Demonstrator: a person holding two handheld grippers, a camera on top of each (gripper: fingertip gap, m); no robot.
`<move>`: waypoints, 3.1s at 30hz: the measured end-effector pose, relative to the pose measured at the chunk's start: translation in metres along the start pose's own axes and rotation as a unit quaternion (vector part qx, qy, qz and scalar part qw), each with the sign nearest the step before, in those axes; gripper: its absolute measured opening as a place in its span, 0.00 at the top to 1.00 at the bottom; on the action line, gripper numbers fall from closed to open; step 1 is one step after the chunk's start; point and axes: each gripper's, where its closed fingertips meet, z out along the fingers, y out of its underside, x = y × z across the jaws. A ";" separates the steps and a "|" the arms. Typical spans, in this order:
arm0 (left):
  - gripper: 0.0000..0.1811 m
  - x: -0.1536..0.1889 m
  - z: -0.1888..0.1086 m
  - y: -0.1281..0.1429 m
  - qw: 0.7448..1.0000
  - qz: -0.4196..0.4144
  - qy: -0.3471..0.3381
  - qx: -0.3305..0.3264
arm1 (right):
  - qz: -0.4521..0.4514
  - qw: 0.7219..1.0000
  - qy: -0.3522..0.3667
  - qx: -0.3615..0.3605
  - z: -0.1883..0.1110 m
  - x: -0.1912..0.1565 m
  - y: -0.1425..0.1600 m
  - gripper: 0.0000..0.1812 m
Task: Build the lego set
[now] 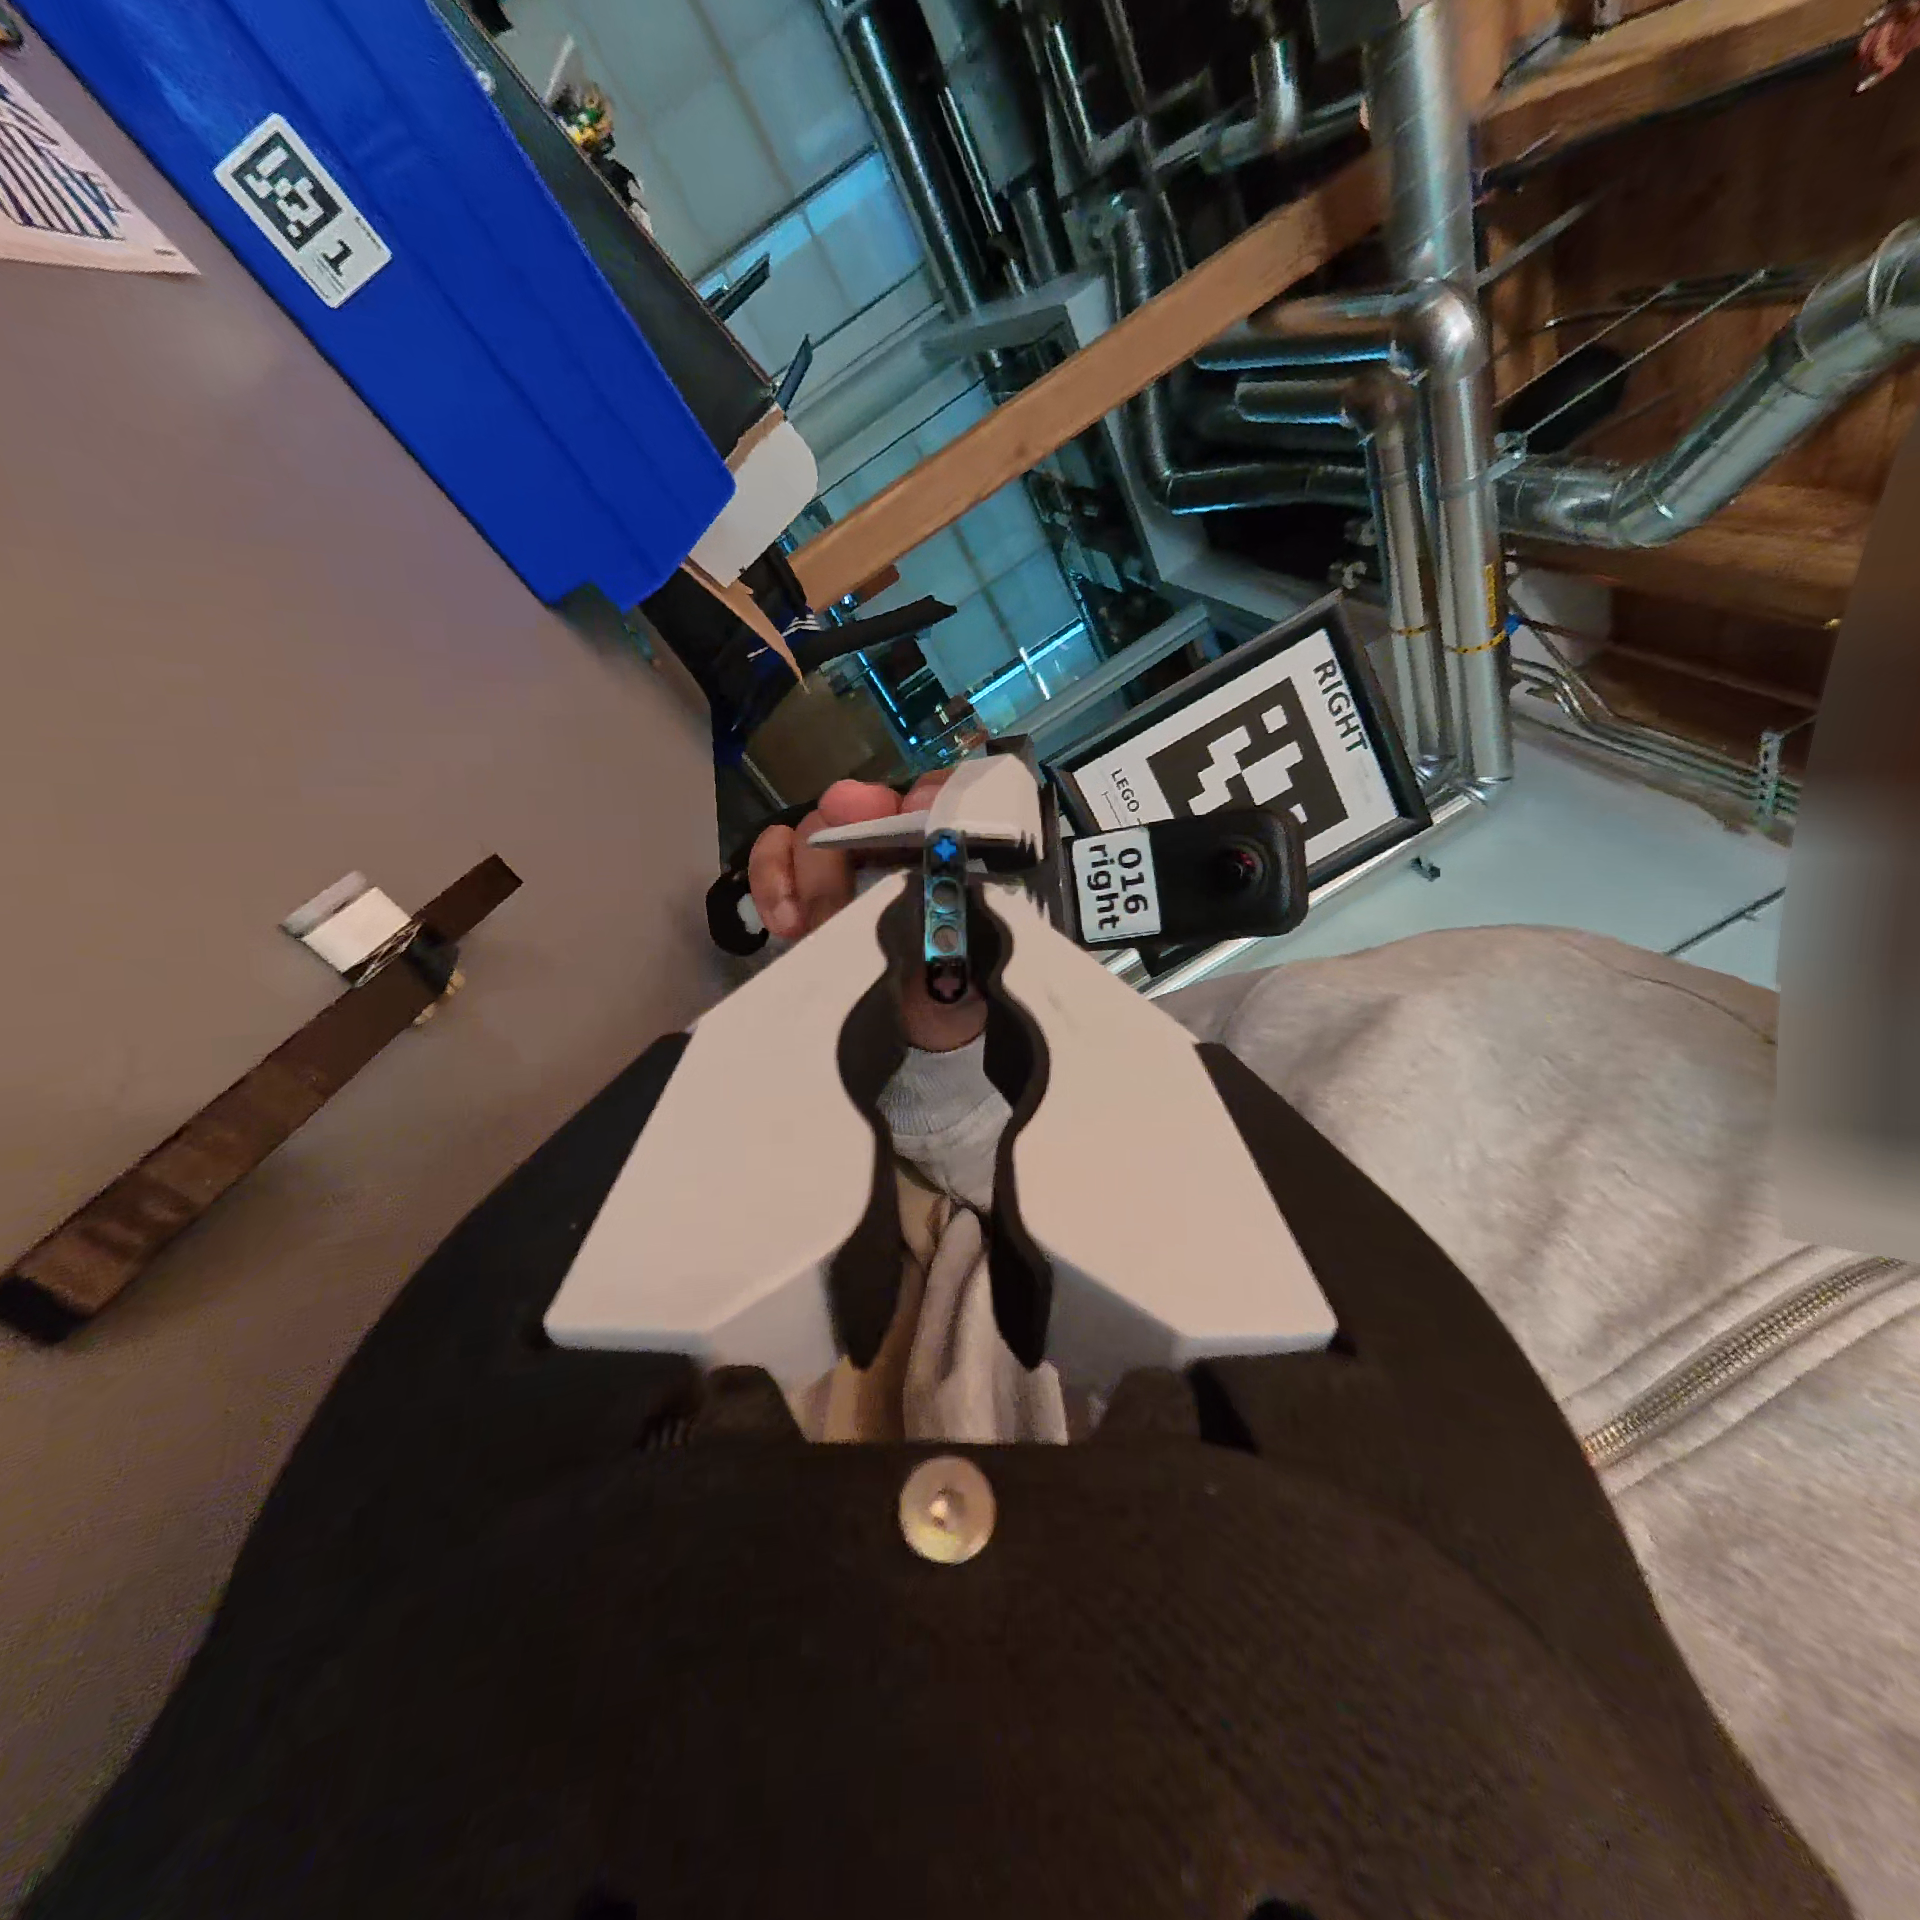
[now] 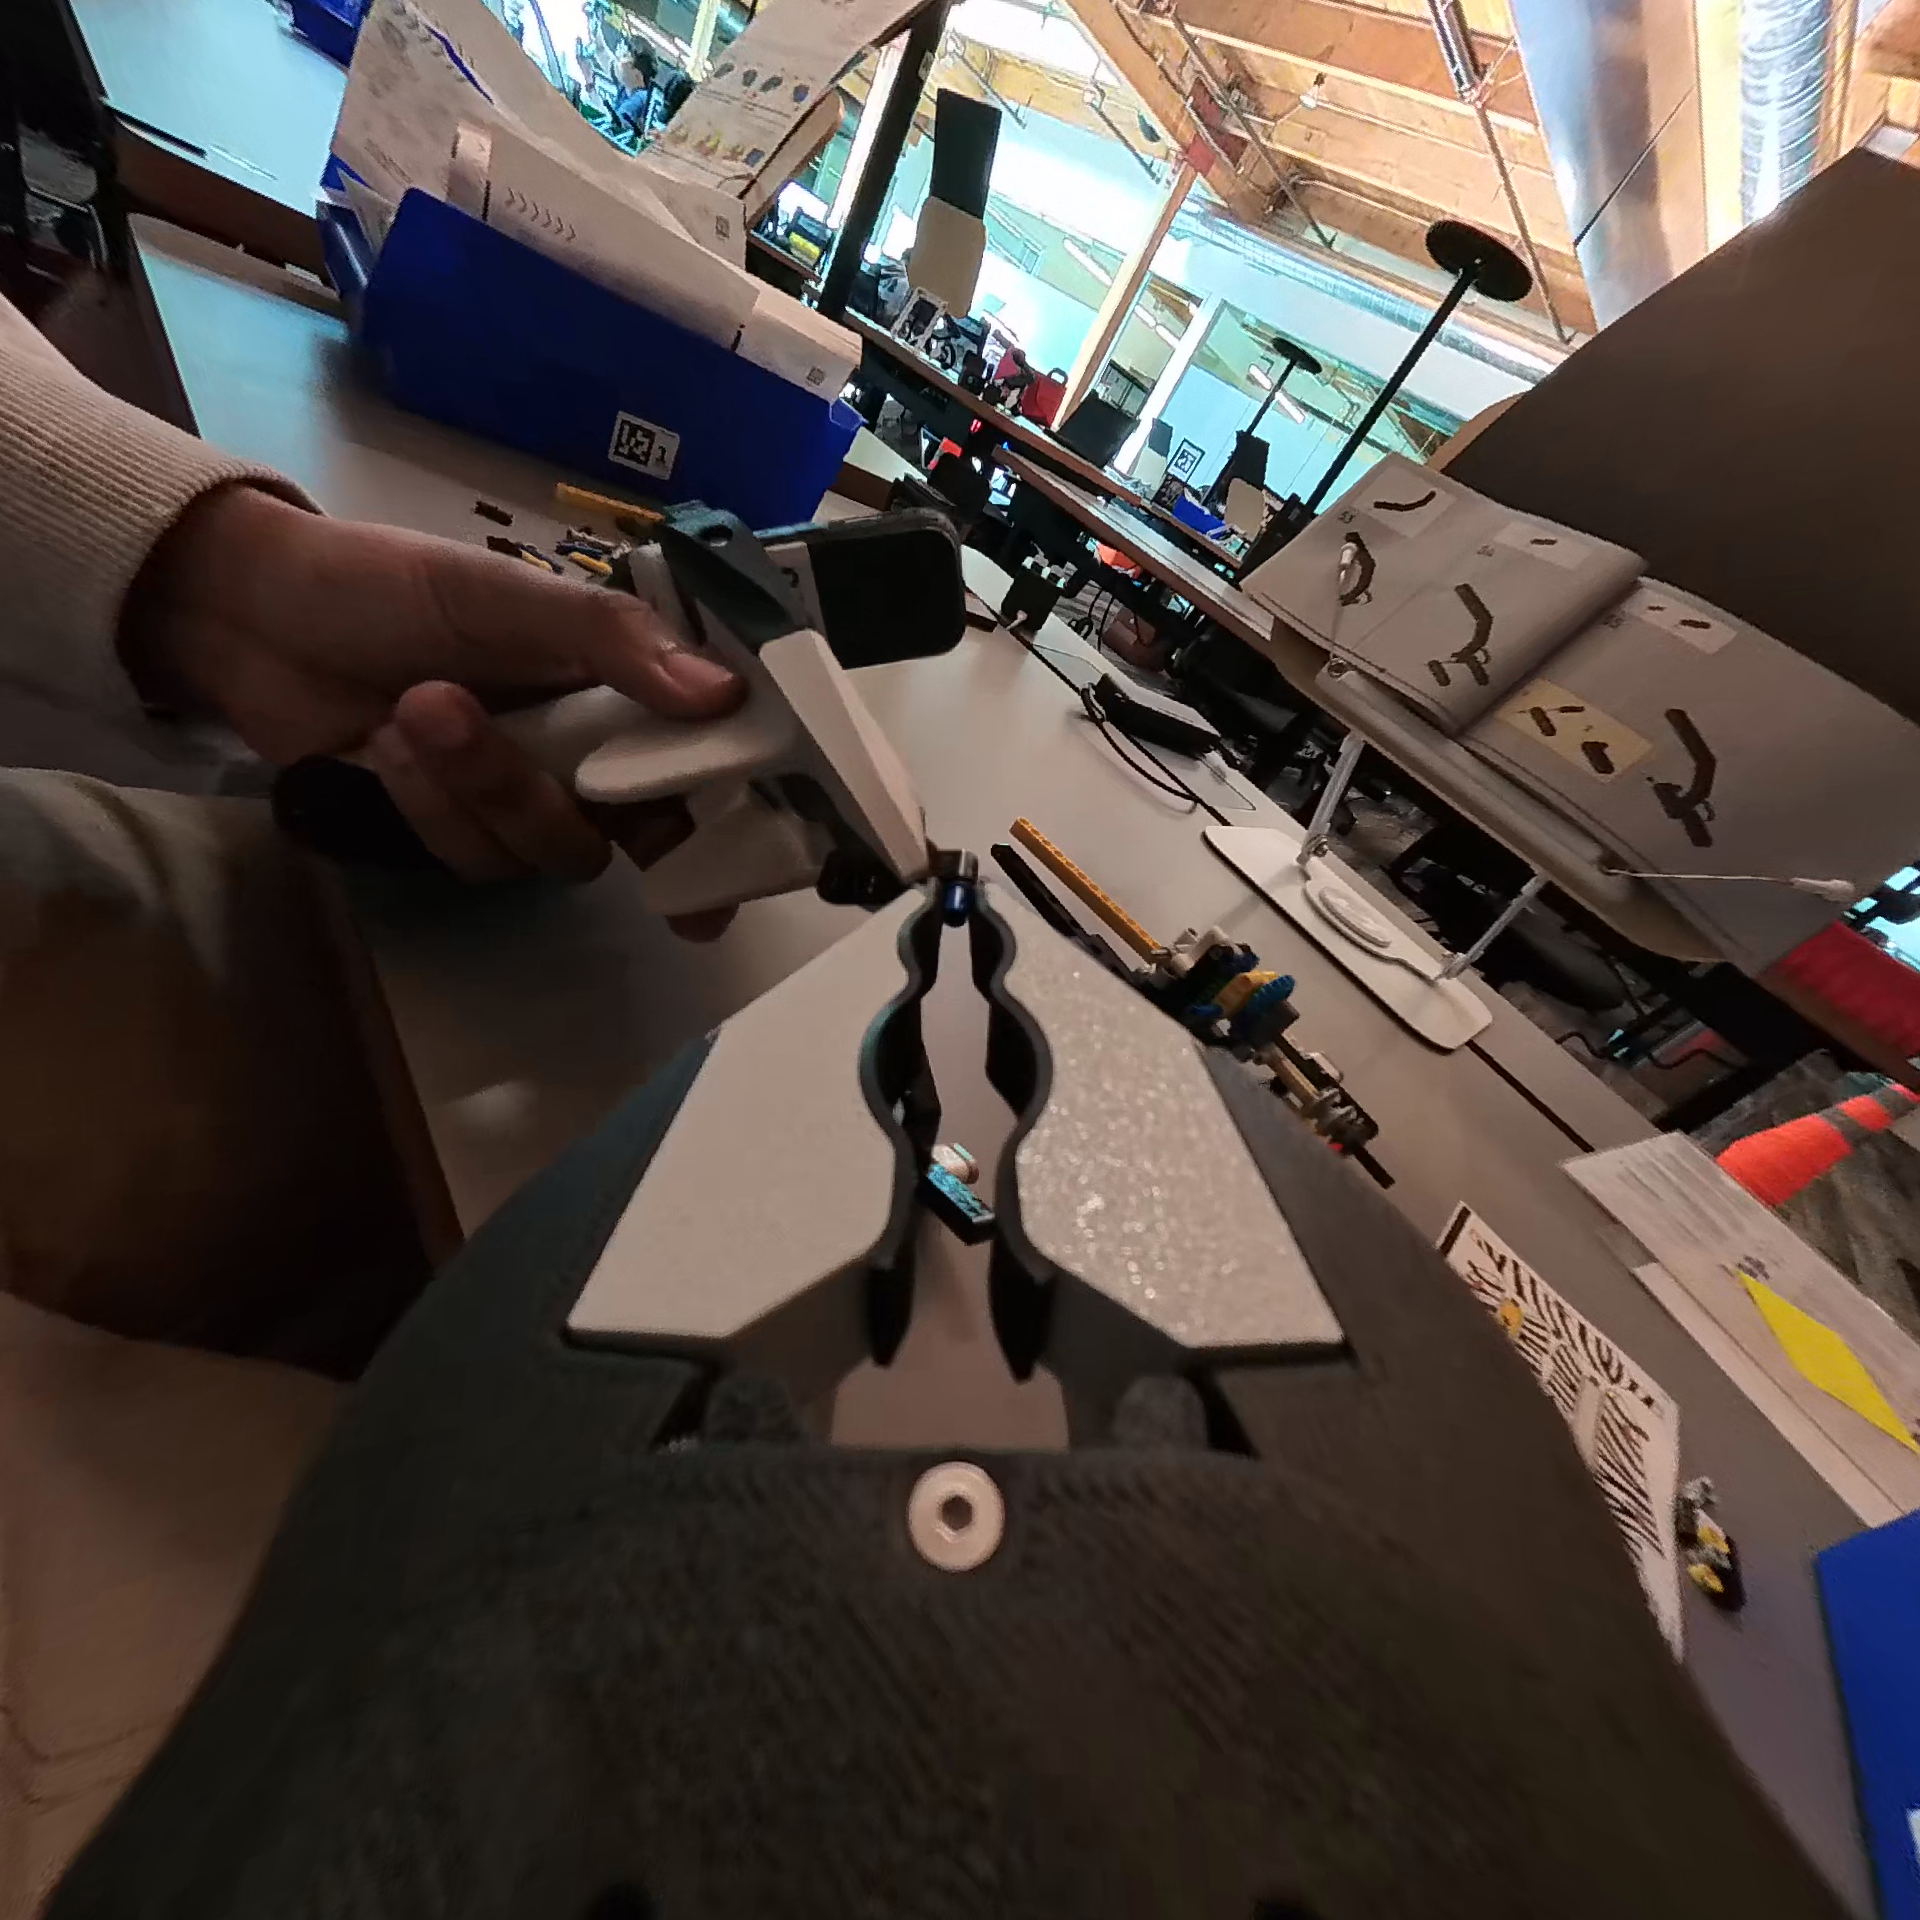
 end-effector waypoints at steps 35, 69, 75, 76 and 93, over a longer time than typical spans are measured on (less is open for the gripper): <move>0.98 0.047 -0.024 0.076 0.943 -0.069 0.158 -0.284 | 0.130 0.939 -0.302 0.102 -0.029 -0.081 -0.037 0.91; 0.98 0.041 -0.020 0.091 0.935 -0.061 0.126 -0.326 | 0.125 0.930 -0.341 0.057 -0.028 -0.087 -0.025 1.00; 0.98 0.036 -0.018 0.091 0.940 -0.055 0.106 -0.321 | 0.141 0.938 -0.305 0.090 -0.026 -0.075 -0.042 1.00; 0.98 0.035 -0.018 0.090 0.941 -0.054 0.104 -0.317 | 0.150 0.938 -0.295 0.100 -0.026 -0.068 -0.044 1.00; 0.98 0.008 -0.006 0.002 0.994 -0.088 0.051 -0.024 | 0.002 0.995 -0.093 0.022 0.002 -0.038 -0.017 0.85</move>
